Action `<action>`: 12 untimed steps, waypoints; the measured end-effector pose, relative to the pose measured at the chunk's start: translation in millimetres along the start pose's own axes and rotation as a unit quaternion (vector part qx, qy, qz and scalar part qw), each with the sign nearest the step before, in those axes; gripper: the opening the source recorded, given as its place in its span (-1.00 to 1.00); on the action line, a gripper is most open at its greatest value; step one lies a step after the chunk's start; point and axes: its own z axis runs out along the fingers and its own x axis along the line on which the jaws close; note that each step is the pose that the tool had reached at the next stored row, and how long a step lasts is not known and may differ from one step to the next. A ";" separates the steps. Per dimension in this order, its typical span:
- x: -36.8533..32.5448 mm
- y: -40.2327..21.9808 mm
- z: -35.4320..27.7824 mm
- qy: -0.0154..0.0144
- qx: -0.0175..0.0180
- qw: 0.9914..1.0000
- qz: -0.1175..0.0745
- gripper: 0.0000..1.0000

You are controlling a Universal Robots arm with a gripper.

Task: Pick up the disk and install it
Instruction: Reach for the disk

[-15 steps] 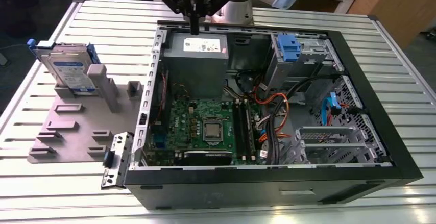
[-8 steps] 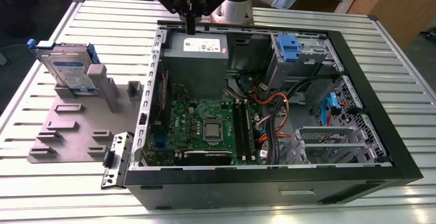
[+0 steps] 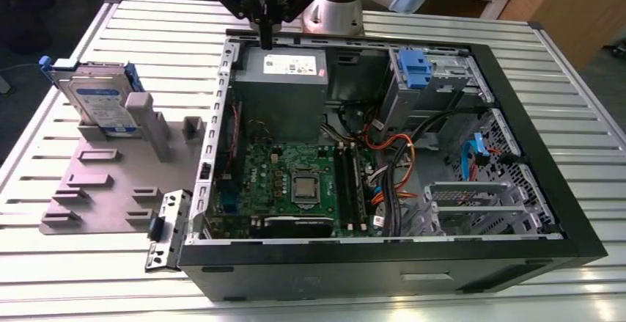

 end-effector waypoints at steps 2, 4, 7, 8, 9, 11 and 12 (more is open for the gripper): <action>1.8 -0.1 0.0 0.000 0.000 1.000 0.000 -0.79; 3.6 -0.3 0.0 0.000 0.000 1.000 0.000 -0.79; 7.5 -0.6 -0.1 0.000 0.000 1.000 0.000 -0.79; 8.9 -0.7 -0.1 0.000 0.000 1.000 0.000 -0.79; 10.3 -0.8 -0.1 0.000 0.000 1.000 0.000 -0.79; 13.2 -1.0 -0.1 0.000 0.000 1.000 0.000 -0.79; 14.7 -1.1 -0.1 0.000 0.000 1.000 0.000 -0.79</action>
